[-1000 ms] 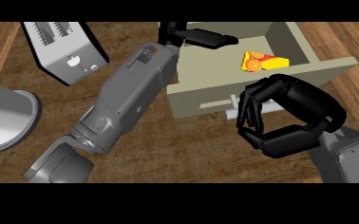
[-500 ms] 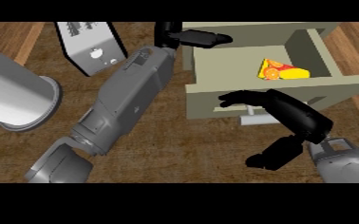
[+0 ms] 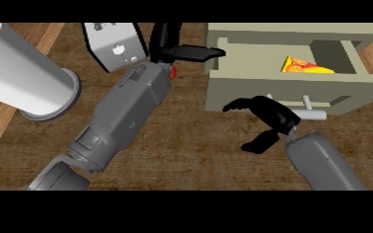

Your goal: Pick up the cup, place it into the drawer and close the drawer

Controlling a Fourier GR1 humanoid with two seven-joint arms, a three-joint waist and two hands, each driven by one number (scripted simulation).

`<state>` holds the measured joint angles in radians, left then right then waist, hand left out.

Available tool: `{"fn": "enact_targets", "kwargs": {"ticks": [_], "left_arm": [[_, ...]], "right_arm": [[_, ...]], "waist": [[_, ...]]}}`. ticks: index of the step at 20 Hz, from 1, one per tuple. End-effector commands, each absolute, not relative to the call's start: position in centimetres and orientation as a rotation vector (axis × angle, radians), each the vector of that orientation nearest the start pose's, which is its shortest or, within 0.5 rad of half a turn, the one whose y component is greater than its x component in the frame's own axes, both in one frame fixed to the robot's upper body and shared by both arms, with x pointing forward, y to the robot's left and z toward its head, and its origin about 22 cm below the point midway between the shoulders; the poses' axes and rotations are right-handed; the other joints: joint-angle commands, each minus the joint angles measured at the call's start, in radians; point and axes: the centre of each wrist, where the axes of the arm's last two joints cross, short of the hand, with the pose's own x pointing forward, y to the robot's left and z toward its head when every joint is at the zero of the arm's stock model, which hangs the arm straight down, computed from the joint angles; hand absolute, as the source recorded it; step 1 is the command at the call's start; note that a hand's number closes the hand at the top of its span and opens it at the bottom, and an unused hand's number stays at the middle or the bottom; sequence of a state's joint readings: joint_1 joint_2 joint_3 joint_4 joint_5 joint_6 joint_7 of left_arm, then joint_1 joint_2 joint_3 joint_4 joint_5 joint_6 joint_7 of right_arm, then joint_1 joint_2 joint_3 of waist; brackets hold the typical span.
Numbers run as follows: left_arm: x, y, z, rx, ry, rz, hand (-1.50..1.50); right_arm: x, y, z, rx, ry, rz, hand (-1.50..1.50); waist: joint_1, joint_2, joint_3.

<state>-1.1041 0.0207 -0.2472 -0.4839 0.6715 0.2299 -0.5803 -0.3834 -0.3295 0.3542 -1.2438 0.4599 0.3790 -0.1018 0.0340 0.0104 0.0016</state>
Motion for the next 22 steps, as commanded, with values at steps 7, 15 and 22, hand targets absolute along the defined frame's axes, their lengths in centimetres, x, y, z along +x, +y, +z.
{"fn": "enact_targets", "kwargs": {"ticks": [7,15,22], "left_arm": [[42.2,11.4,7.4,-0.361,-1.892,0.086,-1.5],[42.0,14.9,7.2,-0.38,-1.914,0.05,-1.5],[41.5,15.9,6.5,-0.425,-1.888,0.029,-1.5]], "right_arm": [[37.7,-23.4,-0.8,-0.176,-1.434,1.168,1.5],[42.8,-26.9,6.0,-0.31,-1.576,0.945,1.5],[43.5,-29.9,8.7,-0.359,-1.58,0.855,1.5]], "waist": [[0.073,0.001,0.003],[0.125,0.025,0.004],[0.155,0.037,0.004]]}}
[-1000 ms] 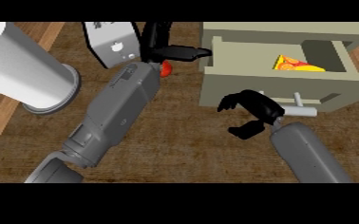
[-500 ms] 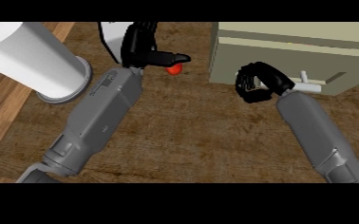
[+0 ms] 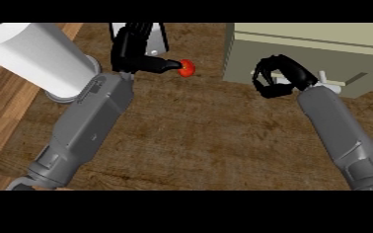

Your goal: Pick up the cup, place it into the drawer and close the drawer

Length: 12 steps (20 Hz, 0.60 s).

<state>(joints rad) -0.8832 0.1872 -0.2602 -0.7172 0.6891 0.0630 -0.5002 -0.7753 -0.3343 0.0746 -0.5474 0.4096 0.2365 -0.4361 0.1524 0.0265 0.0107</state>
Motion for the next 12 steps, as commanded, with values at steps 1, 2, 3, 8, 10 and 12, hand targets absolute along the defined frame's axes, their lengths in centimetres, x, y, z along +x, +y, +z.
{"fn": "enact_targets", "kwargs": {"ticks": [1,2,3,8,10,12], "left_arm": [[41.7,16.3,7.0,-0.41,-1.902,0.024,-1.5],[41.4,15.5,6.5,-0.429,-1.884,0.04,-1.5],[41.4,15.8,6.6,-0.42,-1.889,0.016,-1.5],[41.2,16.7,6.2,-0.446,-1.882,0.026,-1.5],[41.0,15.9,6.2,-0.469,-1.873,0.009,-1.5],[41.1,16.5,6.4,-0.461,-1.889,0.014,-1.5]], "right_arm": [[44.0,-29.7,10.3,-0.36,-1.595,0.849,1.5],[43.8,-30.0,10.0,-0.358,-1.602,0.833,1.5],[43.8,-30.4,10.2,-0.358,-1.594,0.827,1.5],[43.9,-31.6,12.3,-0.346,-1.639,0.812,1.5],[43.8,-31.5,12.1,-0.309,-1.647,0.807,1.5],[43.5,-32.2,12.0,-0.309,-1.644,0.795,1.5]], "waist": [[0.045,0.015,-0.006],[0.042,0.021,-0.006],[0.056,0.017,-0.006],[0.062,0.021,-0.009],[0.062,0.027,-0.007],[0.074,0.024,-0.007]]}}
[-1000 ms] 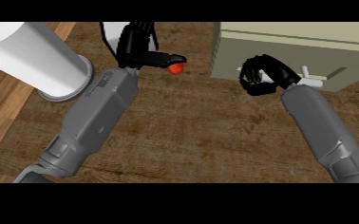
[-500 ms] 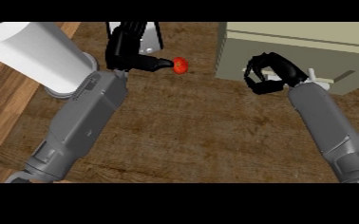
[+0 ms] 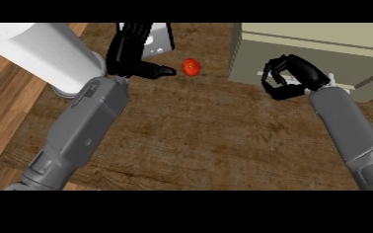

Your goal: Pick up the cup, place it into the drawer and close the drawer

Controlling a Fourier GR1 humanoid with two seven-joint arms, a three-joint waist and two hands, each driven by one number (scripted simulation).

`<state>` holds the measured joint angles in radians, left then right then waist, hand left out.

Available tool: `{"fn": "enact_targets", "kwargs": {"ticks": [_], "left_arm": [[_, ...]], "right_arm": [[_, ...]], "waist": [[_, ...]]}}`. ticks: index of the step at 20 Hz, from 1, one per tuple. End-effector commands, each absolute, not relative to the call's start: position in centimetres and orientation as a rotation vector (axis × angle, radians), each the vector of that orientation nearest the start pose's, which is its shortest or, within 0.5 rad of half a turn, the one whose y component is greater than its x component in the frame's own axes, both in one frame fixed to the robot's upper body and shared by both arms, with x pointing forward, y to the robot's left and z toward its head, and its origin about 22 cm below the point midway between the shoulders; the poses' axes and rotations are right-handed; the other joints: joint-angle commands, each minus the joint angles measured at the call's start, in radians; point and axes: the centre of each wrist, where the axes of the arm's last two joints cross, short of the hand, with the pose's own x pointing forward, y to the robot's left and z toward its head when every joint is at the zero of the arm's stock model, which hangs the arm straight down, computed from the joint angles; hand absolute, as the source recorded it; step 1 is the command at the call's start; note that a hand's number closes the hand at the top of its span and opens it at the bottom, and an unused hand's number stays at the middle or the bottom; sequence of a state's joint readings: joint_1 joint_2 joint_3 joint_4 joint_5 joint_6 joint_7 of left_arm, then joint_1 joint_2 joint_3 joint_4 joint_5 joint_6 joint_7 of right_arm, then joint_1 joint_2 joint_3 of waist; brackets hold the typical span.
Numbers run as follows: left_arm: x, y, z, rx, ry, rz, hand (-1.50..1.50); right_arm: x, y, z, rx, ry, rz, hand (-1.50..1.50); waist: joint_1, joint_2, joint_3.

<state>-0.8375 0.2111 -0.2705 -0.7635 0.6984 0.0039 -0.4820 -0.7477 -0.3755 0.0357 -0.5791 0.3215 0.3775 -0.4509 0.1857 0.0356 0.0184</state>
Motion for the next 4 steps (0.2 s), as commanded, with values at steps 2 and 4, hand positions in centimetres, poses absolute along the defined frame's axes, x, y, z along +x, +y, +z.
{"fn": "enact_targets", "kwargs": {"ticks": [2,4], "left_arm": [[41.06,16.76,6.3,-0.466,-1.886,0.027,-1.5],[40.82,16.46,6.02,-0.478,-1.879,0.029,-1.5]], "right_arm": [[43.42,-32.68,12.45,-0.293,-1.644,0.795,1.5],[43.35,-32.72,12.47,-0.291,-1.633,0.798,1.5]], "waist": [[0.036,0.017,-0.016],[0.045,0.014,-0.016]]}}
